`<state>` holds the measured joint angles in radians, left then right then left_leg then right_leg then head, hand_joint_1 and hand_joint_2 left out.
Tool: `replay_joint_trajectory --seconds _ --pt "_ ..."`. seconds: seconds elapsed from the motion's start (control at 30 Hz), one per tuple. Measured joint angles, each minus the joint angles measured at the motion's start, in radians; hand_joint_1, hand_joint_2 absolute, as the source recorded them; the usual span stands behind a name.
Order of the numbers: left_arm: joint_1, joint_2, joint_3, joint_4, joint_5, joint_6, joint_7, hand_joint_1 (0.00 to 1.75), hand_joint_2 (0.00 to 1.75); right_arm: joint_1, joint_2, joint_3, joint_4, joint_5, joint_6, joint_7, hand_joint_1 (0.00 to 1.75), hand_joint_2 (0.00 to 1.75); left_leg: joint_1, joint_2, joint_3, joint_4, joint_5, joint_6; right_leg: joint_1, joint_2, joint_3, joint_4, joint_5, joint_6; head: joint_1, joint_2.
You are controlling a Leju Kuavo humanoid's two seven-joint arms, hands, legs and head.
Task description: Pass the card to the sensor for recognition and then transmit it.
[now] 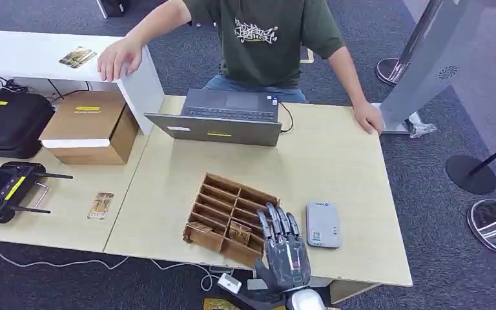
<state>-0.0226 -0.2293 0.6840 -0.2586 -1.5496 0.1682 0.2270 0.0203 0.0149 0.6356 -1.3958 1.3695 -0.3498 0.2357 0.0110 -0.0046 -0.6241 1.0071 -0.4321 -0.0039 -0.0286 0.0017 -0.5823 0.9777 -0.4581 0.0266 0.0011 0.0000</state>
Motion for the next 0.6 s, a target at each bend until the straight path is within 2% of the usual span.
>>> replay_joint_trajectory --seconds 0.13,0.27,0.43,0.6 --pt "0.0 -0.001 0.002 0.0 0.0 0.003 -0.001 0.0 0.0 -0.018 0.0 0.016 0.032 -0.015 0.006 -0.005 0.0 1.75 0.0 0.0 0.0 0.0 0.0 0.0 0.0 0.0 0.0 0.0 0.0 0.0 0.0 0.0" --pt "0.0 -0.001 0.01 0.0 0.001 0.01 -0.001 0.0 0.0 -0.02 0.0 0.017 0.038 -0.019 0.032 0.016 0.0 1.75 0.0 0.0 0.0 0.0 0.0 0.0 0.0 0.0 0.0 0.0 0.0 0.0 0.0 0.0" --pt "0.001 -0.001 0.026 0.0 0.0 0.011 -0.002 0.0 0.0 -0.01 -0.002 0.009 -0.014 0.014 0.057 0.047 0.0 1.75 0.0 0.0 0.0 0.0 0.0 0.0 0.0 0.0 0.0 0.0 0.0 0.0 0.0 0.0" --pt "0.0 -0.001 0.033 0.0 0.0 0.011 -0.002 0.0 0.0 0.006 -0.005 -0.002 -0.074 0.032 0.056 0.05 0.0 1.75 0.0 0.0 0.0 0.0 0.0 0.0 0.0 0.0 0.0 0.0 0.0 0.0 0.0 0.0"
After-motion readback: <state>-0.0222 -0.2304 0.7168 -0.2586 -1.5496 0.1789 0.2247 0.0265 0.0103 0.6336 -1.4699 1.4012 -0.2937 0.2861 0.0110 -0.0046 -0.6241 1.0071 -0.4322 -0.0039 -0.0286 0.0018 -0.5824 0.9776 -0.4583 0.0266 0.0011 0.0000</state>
